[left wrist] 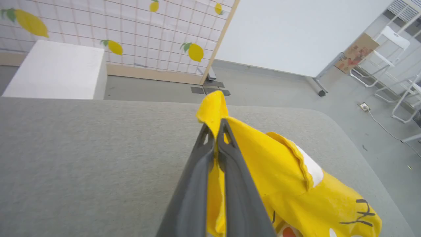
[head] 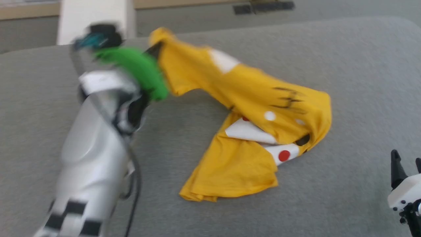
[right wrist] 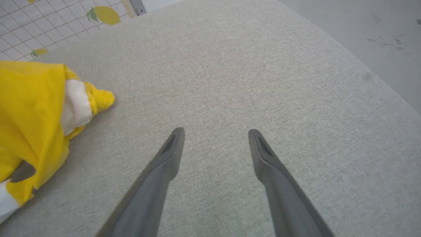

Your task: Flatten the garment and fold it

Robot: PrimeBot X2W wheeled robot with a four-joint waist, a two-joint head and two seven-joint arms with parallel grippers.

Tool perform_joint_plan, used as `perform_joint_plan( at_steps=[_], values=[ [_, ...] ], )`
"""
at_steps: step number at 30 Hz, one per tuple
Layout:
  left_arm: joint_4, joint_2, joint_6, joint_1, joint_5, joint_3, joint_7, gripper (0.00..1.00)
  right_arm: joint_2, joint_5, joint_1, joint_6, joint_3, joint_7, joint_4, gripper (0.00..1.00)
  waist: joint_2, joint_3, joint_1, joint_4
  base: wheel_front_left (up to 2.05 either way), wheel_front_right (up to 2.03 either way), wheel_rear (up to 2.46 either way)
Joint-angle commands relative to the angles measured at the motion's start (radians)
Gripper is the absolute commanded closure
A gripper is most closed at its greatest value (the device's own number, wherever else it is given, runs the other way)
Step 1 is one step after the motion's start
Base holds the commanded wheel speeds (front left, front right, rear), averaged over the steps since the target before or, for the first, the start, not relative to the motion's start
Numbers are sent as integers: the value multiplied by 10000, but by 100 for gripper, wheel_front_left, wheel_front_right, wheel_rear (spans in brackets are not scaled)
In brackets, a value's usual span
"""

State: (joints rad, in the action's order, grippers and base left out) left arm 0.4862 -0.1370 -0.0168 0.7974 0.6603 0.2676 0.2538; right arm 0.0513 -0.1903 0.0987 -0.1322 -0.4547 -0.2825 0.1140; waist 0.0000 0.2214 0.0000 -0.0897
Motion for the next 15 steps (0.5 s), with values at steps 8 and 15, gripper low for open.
perform_joint_plan(
  at_steps=[8,15],
  values=[
    [-1585,-916,-1640,-4988,771,-1224,326,100,-10,-150,-232,15,410,-103,33,0,0,-1630,0,1980,0,0,0],
    [-1769,-292,-1742,-6991,1565,-1500,222,69,-10,-133,-358,15,823,-226,156,0,0,-1809,0,2131,0,0,0]
  ],
)
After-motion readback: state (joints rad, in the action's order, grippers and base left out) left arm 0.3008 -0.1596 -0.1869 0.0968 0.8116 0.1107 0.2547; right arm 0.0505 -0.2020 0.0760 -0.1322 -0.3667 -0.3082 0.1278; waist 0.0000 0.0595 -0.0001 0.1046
